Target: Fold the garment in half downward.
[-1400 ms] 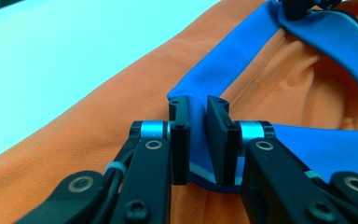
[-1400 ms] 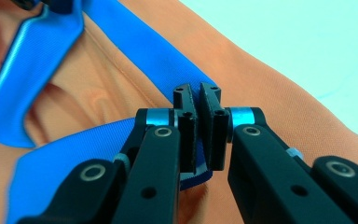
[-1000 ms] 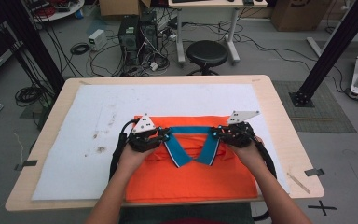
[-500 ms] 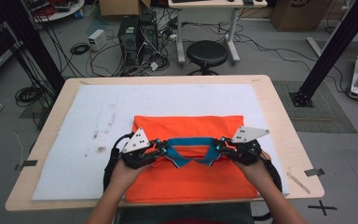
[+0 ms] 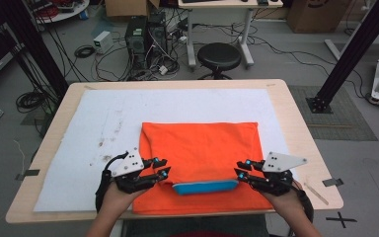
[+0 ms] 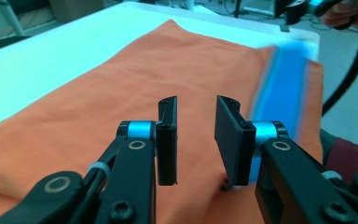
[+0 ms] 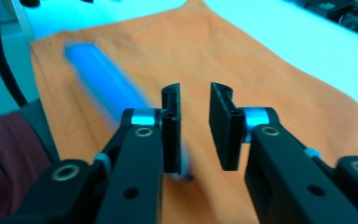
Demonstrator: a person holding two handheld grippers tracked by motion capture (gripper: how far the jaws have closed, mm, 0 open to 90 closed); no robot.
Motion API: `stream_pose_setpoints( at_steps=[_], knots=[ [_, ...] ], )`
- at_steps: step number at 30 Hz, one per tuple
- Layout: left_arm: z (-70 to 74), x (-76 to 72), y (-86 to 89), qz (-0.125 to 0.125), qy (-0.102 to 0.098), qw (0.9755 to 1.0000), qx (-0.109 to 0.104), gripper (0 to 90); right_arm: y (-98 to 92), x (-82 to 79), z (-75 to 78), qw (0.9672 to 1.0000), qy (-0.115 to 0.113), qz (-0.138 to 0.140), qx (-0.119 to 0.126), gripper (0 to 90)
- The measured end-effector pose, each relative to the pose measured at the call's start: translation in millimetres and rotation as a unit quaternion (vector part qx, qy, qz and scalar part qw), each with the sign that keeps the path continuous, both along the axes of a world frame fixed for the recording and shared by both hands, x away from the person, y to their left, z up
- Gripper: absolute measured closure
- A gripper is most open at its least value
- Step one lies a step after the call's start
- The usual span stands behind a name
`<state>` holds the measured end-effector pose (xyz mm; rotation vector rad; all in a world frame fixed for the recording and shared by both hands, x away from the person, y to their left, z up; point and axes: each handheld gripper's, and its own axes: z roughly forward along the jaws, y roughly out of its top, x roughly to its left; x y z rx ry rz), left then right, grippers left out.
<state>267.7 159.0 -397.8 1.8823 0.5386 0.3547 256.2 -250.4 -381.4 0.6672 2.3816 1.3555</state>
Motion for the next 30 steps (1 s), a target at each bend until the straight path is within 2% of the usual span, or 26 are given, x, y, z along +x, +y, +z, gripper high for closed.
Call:
stream_pose_setpoints(
  at_steps=[4, 7, 9, 12, 19, 22, 26, 30],
  knots=[
    [-1.9, 5.3, 5.5, 0.018, 0.002, 0.9998, -0.005, 65.0, -8.2, 0.1, 5.6, 0.9999, -0.002, -0.010, 0.005, 72.0],
    [-5.5, 7.4, 7.9, 0.025, 0.005, 0.9997, -0.005, 62.1, -11.6, 6.1, 2.9, 0.9996, 0.003, -0.026, 0.006, 64.6],
    [-8.4, 7.6, 8.4, 0.024, 0.008, 0.9997, -0.002, 62.1, -13.9, 10.9, -0.9, 0.9991, 0.012, -0.040, 0.011, 58.7],
    [-13.4, 7.5, 7.4, 0.018, 0.014, 0.9997, 0.002, 61.0, -16.4, 15.5, -8.9, 0.9984, 0.025, -0.048, 0.015, 58.2],
    [-29.9, 9.6, 4.3, 0.008, 0.043, 0.9989, 0.017, 56.8, -18.2, 20.7, -30.4, 0.9974, 0.047, -0.054, -0.004, 55.6],
    [-36.9, 10.4, 2.9, 0.001, 0.061, 0.9976, 0.034, 56.4, -19.3, 22.7, -40.5, 0.9963, 0.064, -0.055, -0.014, 54.6],
    [-41.6, 4.6, -2.8, -0.012, 0.063, 0.9952, 0.074, 57.3, -22.7, 18.7, -56.7, 0.9938, 0.093, -0.056, -0.027, 53.7],
    [-51.7, 3.6, -6.4, -0.011, 0.070, 0.9897, 0.124, 69.3, -25.7, 12.1, -67.4, 0.9919, 0.109, -0.051, -0.041, 57.2]
  ],
)
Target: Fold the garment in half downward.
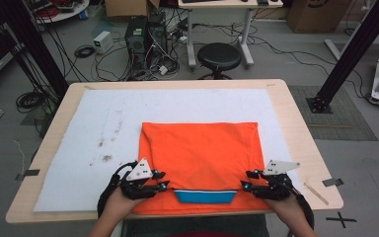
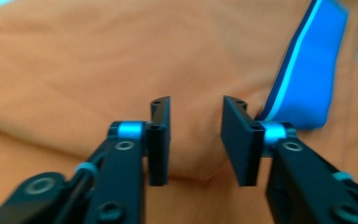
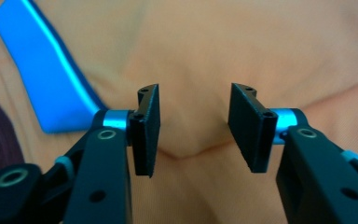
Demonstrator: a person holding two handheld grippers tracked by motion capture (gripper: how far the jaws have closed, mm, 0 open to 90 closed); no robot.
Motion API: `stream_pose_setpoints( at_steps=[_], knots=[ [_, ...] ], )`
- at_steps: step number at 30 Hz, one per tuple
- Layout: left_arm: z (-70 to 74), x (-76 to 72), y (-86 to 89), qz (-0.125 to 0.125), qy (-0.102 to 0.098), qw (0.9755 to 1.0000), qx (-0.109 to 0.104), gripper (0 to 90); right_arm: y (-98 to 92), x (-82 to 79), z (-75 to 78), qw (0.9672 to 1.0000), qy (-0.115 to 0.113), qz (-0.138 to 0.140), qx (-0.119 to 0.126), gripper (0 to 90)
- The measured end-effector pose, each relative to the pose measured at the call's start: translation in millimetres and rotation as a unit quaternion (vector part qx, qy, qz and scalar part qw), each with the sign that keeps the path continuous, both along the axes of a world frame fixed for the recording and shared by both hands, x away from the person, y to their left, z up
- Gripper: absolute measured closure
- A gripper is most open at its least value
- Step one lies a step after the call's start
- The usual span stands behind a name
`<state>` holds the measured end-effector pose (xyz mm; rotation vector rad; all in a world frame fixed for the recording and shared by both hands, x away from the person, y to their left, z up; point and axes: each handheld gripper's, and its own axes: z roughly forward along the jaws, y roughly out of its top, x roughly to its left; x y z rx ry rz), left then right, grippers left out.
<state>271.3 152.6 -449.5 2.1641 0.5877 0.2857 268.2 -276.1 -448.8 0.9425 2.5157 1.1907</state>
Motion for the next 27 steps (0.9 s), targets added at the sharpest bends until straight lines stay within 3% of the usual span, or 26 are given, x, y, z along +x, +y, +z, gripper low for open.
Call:
stream_pose_setpoints(
  at_steps=[4, 6, 9, 18, 24, 26, 27],
  knots=[
    [-0.2, -2.0, 0.1, 0.003, -0.015, 0.9999, 0.006, 85.9, -0.4, 0.0, -1.5, 1.0000, -0.002, -0.003, -0.009, 75.8],
    [-1.1, -2.9, 0.5, 0.001, -0.019, 0.9998, 0.003, 88.0, -1.0, 0.0, -1.3, 0.9999, -0.003, -0.005, -0.012, 84.0],
    [0.1, -4.1, 1.7, 0.002, -0.020, 0.9998, -0.003, 88.6, -1.8, -0.9, -0.1, 0.9999, -0.003, -0.007, -0.013, 88.8],
    [19.7, -23.7, 16.4, -0.001, -0.032, 0.9985, -0.045, 88.9, -7.4, -8.1, 19.6, 0.9999, -0.015, -0.003, -0.001, 89.3],
    [23.4, -33.5, 25.4, 0.001, -0.035, 0.9981, -0.051, 89.7, -8.0, -18.6, 24.7, 0.9998, -0.019, -0.003, -0.007, 89.1],
    [20.9, -31.4, 27.1, 0.010, -0.039, 0.9976, -0.056, 89.4, -8.0, -17.6, 20.1, 0.9998, -0.015, -0.006, -0.011, 81.9],
    [20.1, -30.3, 27.2, 0.014, -0.044, 0.9972, -0.059, 85.0, -8.9, -16.0, 17.8, 0.9999, -0.010, -0.011, -0.006, 77.5]
  ],
)
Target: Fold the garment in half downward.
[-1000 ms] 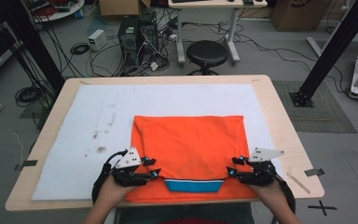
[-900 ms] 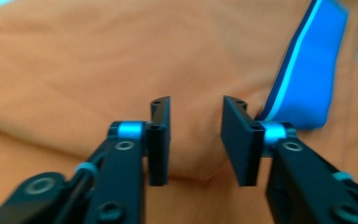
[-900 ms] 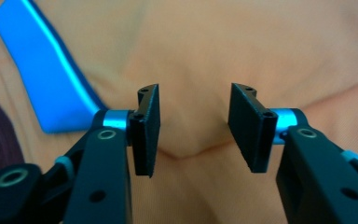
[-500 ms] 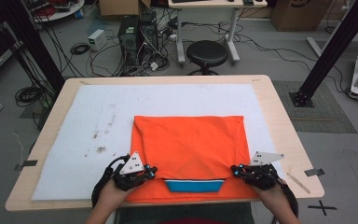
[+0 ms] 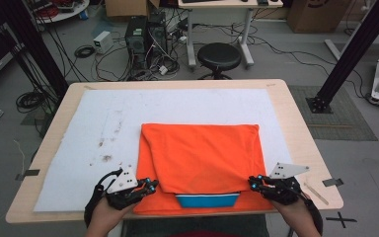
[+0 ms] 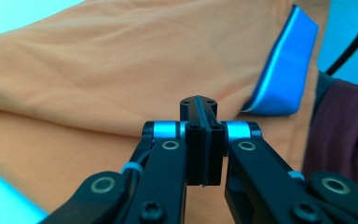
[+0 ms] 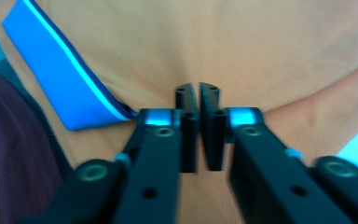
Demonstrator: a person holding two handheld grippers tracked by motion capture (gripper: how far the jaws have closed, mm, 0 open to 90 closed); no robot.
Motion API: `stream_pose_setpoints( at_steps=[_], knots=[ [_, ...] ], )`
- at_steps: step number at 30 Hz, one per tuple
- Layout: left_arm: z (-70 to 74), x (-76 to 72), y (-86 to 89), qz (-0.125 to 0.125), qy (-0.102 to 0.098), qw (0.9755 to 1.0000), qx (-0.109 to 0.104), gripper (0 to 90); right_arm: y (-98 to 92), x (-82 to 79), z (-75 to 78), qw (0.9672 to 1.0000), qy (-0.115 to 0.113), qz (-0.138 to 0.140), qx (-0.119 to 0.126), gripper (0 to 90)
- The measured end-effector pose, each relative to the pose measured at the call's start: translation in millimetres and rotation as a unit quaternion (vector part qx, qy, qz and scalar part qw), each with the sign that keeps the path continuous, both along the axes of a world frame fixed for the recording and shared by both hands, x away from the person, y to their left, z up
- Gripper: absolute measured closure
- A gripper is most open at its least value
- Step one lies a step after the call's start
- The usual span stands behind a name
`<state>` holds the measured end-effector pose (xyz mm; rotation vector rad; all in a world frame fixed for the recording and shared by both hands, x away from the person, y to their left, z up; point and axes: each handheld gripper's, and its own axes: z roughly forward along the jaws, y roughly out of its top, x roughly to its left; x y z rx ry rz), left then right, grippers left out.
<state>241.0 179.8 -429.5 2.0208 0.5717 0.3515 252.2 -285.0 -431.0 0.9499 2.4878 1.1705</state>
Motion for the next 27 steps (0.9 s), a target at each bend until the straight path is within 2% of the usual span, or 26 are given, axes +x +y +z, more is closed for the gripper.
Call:
stream_pose_setpoints(
  at_steps=[1, 3, 5, 8, 10, 11, 13, 15, 16, 19, 23, 27],
  knots=[
    [-0.7, 1.3, -0.7, -0.001, -0.002, 1.0000, 0.000, 80.2, -1.5, 1.5, -1.2, 1.0000, 0.006, -0.002, 0.005, 76.0],
    [-2.6, 3.7, -4.0, -0.004, -0.006, 1.0000, 0.000, 71.8, -4.2, 2.9, -0.5, 0.9999, 0.001, -0.011, 0.010, 71.0],
    [-5.1, 7.1, -9.9, -0.015, -0.002, 0.9999, 0.007, 69.8, -7.5, 4.6, 3.7, 0.9997, -0.005, -0.016, 0.018, 69.4],
    [-9.2, 12.7, -22.1, -0.034, 0.009, 0.9991, 0.021, 62.1, -9.7, 6.4, 8.9, 0.9993, -0.013, -0.021, 0.027, 67.9],
    [-13.3, 15.3, -29.8, -0.047, 0.011, 0.9982, 0.037, 62.1, -9.1, 6.3, 10.3, 0.9991, -0.019, -0.023, 0.031, 66.5],
    [-16.0, 16.4, -33.1, -0.052, 0.014, 0.9974, 0.048, 62.9, -8.7, 6.4, 10.5, 0.9991, -0.020, -0.021, 0.031, 66.1],
    [-21.8, 18.0, -37.4, -0.056, 0.019, 0.9956, 0.073, 72.7, -7.7, 5.9, 9.9, 0.9991, -0.022, -0.022, 0.029, 65.1],
    [-21.6, 17.9, -38.4, -0.057, 0.017, 0.9952, 0.077, 85.6, -7.5, 6.6, 8.7, 0.9992, -0.020, -0.020, 0.029, 65.1],
    [-21.0, 18.3, -38.2, -0.060, 0.017, 0.9947, 0.082, 87.6, -7.4, 7.1, 7.9, 0.9992, -0.020, -0.022, 0.029, 65.1],
    [-20.2, 16.9, -34.9, -0.063, 0.024, 0.9952, 0.070, 88.7, -7.2, 8.3, 6.6, 0.9992, -0.019, -0.021, 0.027, 65.1],
    [-12.5, 9.2, -21.3, -0.056, 0.025, 0.9974, 0.038, 89.0, -7.4, 7.8, 7.6, 0.9991, -0.020, -0.021, 0.030, 65.1],
    [-11.6, 4.3, -14.3, -0.050, 0.029, 0.9978, 0.034, 89.0, -8.5, 7.3, 8.7, 0.9991, -0.021, -0.021, 0.031, 65.1]
  ],
)
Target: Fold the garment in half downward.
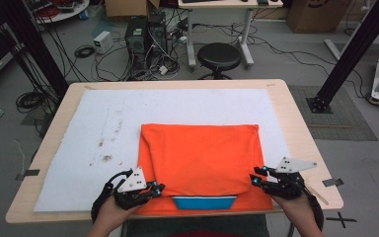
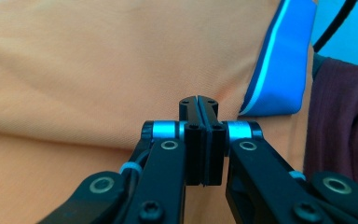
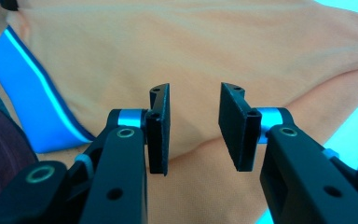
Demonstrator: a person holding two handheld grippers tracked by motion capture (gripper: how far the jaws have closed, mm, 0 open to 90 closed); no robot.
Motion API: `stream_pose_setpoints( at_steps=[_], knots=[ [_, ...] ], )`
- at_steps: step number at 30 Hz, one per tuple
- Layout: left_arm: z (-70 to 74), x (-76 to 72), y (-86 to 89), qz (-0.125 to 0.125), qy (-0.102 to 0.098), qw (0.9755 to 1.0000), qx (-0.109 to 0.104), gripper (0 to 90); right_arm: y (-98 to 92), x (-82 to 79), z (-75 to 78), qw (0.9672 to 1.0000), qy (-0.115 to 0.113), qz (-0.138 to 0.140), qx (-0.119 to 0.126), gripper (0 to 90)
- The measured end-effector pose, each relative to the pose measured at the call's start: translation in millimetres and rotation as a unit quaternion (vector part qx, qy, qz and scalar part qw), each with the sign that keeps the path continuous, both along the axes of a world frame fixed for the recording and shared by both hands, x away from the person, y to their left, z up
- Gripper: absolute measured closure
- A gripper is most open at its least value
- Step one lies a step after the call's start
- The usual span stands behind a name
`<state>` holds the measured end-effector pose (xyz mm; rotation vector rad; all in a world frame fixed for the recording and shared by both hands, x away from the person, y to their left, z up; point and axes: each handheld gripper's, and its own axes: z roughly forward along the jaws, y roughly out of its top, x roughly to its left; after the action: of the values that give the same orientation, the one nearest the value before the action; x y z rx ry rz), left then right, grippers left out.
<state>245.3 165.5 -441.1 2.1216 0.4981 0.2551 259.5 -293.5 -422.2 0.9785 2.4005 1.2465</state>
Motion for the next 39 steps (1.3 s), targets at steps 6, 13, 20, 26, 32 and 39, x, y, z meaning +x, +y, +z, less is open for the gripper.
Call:
stream_pose_setpoints(
  at_steps=[6, 13, 20, 26, 32, 39],
  knots=[
    [-2.6, 2.6, -7.7, -0.003, 0.000, 1.0000, -0.003, 78.1, -1.8, 2.2, 1.4, 1.0000, 0.000, -0.006, 0.003, 60.6],
    [16.8, 23.0, -4.5, 0.044, -0.021, 0.9977, -0.048, 47.8, -6.3, 13.6, 11.1, 0.9995, -0.016, -0.017, 0.019, 48.3],
    [36.9, 60.7, 4.4, 0.115, -0.038, 0.9892, -0.082, 37.6, 0.2, 25.1, 31.8, 0.9986, -0.048, -0.010, 0.021, 44.9],
    [59.3, 75.6, 9.5, 0.143, -0.059, 0.9826, -0.102, 33.7, -0.5, 36.7, 48.0, 0.9977, -0.062, -0.014, 0.026, 42.6],
    [75.8, 84.0, 12.9, 0.146, -0.061, 0.9791, -0.128, 31.5, -2.3, 44.6, 58.9, 0.9965, -0.074, -0.021, 0.034, 39.8],
    [72.4, 86.7, 18.9, 0.161, -0.054, 0.9769, -0.129, 28.6, -7.4, 54.1, 60.2, 0.9954, -0.076, -0.037, 0.045, 32.2]
  ],
)
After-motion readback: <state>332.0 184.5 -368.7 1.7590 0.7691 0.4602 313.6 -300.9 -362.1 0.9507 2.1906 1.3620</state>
